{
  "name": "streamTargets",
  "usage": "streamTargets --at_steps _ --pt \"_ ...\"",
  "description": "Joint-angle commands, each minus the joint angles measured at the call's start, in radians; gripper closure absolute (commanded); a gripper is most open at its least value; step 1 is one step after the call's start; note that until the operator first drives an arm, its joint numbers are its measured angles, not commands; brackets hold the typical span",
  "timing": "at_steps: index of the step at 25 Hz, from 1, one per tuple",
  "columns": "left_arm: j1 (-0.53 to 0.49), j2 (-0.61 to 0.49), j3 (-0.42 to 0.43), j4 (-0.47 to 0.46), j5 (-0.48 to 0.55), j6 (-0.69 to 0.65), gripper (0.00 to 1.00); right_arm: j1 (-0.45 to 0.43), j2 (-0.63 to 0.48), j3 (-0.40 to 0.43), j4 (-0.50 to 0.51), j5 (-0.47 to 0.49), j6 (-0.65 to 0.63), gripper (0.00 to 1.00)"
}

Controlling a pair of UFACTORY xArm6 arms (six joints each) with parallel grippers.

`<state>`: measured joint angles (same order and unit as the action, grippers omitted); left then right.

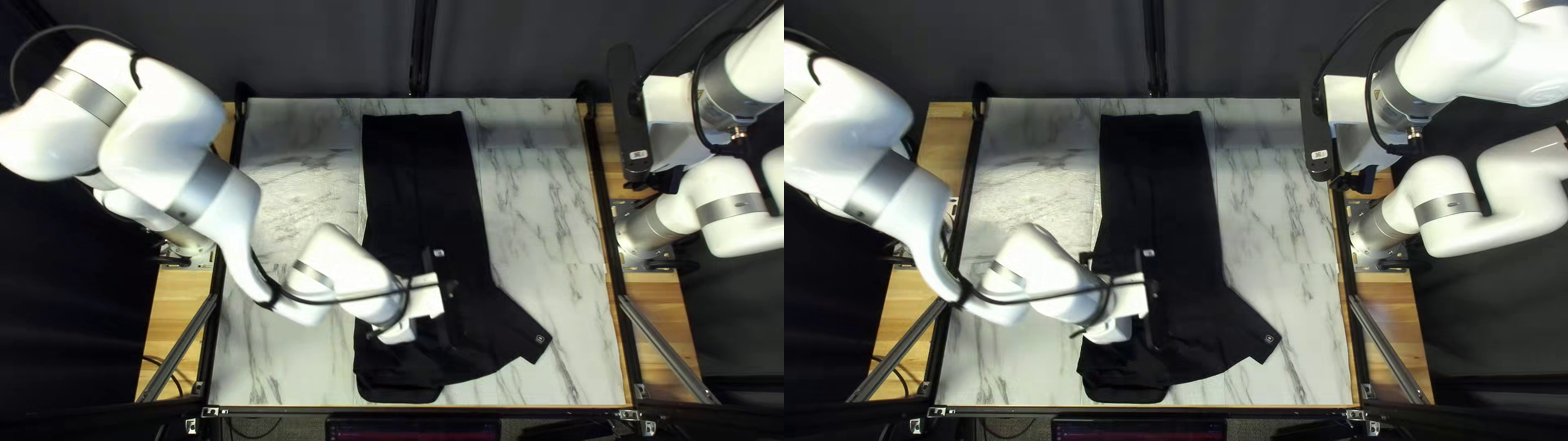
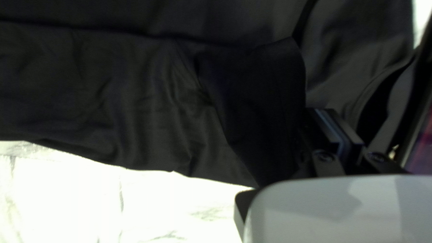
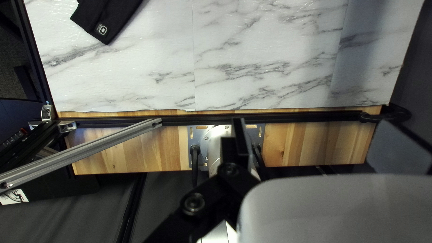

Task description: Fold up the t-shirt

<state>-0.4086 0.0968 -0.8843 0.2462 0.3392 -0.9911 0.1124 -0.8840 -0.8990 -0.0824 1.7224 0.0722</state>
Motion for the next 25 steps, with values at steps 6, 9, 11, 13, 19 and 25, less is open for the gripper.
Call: streamTargets --at_steps 6,9,11,13,19,25 --pt "0.057 0.003 0.083 1.091 -0.203 -1.426 1.0 0.0 0.0 0.0 0.0 0.0 0.0 0.0" --pt "0.028 -0.054 0.117 0.934 -0.144 -1.306 1.0 0.0 0.0 0.0 0.0 0.0 0.0 0.0" --pt "0.017 -0.077 0.132 0.791 -0.115 -1.158 1.0 0.0 0.0 0.0 0.0 0.0 0.0 0.0" --pt "0.005 -0.106 0.143 0.539 -0.059 -0.86 1.0 0.0 0.0 0.0 0.0 0.0 0.0 0.0" --pt "-0.001 -0.161 0.063 0.137 0.156 -0.207 1.0 0.0 0.0 0.0 0.0 0.0 0.0 0.0" --pt "0.011 -0.161 -0.016 0.03 0.299 0.09 1.0 0.0 0.0 0.0 0.0 0.0 0.0 0.0"
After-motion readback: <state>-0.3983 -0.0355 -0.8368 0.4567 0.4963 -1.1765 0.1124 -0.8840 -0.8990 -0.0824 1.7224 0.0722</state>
